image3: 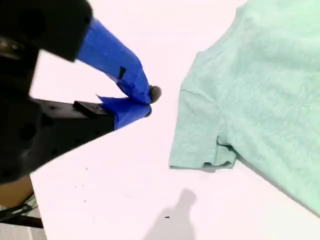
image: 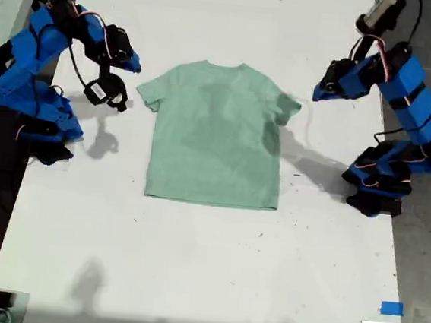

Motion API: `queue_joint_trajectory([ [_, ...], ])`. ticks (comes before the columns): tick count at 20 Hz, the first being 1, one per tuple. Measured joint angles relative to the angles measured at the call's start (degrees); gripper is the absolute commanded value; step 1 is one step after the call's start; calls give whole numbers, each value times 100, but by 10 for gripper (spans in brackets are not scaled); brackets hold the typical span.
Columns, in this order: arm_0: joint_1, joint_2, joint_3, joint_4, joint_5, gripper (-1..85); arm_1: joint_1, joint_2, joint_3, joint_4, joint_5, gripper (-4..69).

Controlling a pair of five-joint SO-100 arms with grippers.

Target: Fold t-shirt

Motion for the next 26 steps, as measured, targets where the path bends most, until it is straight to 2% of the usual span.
queue_joint_trajectory([
  [2, -185, -457, -536, 255, 141, 4, 246, -457, -475, 79, -264, 30],
  [3, -246, -580, -712, 343, 176, 55, 316, -615, -598, 79, -343, 76],
  [5, -272, -624, -817, 475, 246, 188, 413, -870, -650, 79, -439, 285],
  [6, -281, -633, -826, 519, 308, 226, 448, -976, -642, 79, -475, 332],
  [12, -290, -633, -817, 536, 694, 269, 888, -1143, -378, -35, -1011, 352],
  [18, -536, -527, 44, -246, 949, 274, 1415, -1362, 1099, -1283, -1556, 358],
  [22, -615, -580, 659, -791, 976, 274, 1459, -1951, 1556, -2074, -1705, 359],
  [26, -615, -686, 773, -1011, 976, 272, 1459, -2769, 1652, -2786, -1811, 356],
])
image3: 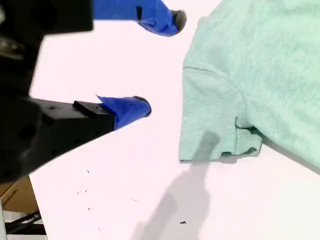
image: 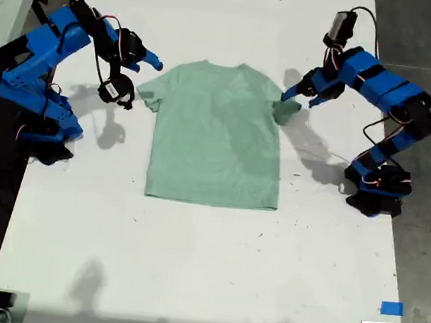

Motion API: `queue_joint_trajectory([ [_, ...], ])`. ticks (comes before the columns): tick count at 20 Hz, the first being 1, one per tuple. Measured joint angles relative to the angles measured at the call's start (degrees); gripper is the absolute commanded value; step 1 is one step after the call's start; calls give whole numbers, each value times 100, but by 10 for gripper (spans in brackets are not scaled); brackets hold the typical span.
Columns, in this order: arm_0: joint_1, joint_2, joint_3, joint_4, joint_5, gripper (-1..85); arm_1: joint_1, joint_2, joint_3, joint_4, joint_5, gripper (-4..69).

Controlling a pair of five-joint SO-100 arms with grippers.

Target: Fold t-shirt

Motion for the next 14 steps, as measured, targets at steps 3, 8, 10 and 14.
queue_joint_trajectory([
  [3, 0, -9, 0, -9, 0, 270, 0, -659, 53, -519, -44, 328],
  [8, 0, -9, 0, -9, 0, 268, 220, -1248, 0, -949, -97, 66],
  [10, 0, -9, 0, -9, 0, 267, 237, -1266, -97, -888, -97, 19],
  [14, 0, -123, 0, -9, 0, 266, 229, -1283, -387, -352, -202, -11],
])
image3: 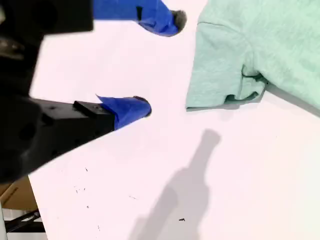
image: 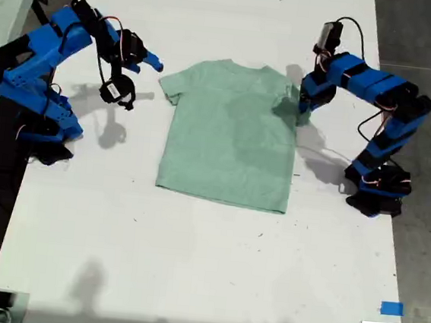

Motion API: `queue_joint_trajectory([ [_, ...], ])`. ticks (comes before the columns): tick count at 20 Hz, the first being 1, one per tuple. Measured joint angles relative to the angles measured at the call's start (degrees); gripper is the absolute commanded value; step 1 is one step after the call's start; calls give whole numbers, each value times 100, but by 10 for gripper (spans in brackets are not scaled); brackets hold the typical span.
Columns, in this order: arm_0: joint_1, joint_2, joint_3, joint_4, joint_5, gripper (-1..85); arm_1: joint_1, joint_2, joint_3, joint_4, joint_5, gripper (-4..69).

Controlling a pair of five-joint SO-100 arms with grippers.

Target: Fold t-shirt

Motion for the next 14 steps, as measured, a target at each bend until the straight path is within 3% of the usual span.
queue_joint_trajectory([
  [8, 0, -9, 0, 0, 9, 266, -782, 606, -1591, 1441, 352, -11],
  [14, 35, -9, 0, 0, 9, 265, -1811, 62, -3313, 1608, 1011, -11],
])
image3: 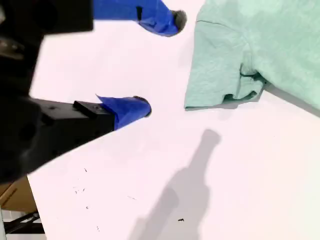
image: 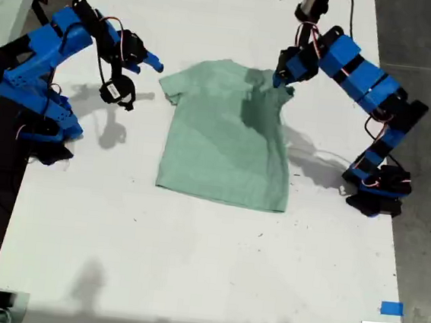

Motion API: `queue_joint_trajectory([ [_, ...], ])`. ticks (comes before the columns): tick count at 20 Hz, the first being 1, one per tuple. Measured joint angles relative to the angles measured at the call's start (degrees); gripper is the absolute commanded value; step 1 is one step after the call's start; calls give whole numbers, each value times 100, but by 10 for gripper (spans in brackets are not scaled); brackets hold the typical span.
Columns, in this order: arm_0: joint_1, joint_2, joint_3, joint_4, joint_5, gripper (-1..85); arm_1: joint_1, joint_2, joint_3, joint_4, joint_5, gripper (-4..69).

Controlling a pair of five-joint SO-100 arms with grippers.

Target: Fold t-shirt

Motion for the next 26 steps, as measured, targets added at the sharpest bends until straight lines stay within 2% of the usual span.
queue_joint_trajectory([
  [5, 53, 0, 0, -9, 0, 265, -536, -1459, -826, -483, 606, 1],
  [6, 62, 0, 0, -35, 0, 265, -606, -1802, -1037, -563, 703, 95],
  [7, 62, 0, 0, -53, 0, 265, -677, -2118, -1318, -598, 747, 338],
  [8, 62, -18, 0, -62, 0, 265, -738, -2347, -1600, -598, 765, 358],
  [11, 123, -18, 0, -62, 0, 266, -817, -2584, -2452, -176, 659, 284],
  [14, 141, -79, 0, -149, -18, 266, -773, -1969, -2531, 439, 457, 272],
  [18, 211, -264, 0, -255, -79, 269, -343, -422, -2039, 1389, 316, 245],
  [26, 167, -2496, -1239, -633, -123, 269, -422, 2848, 1705, 1090, 712, 208],
])
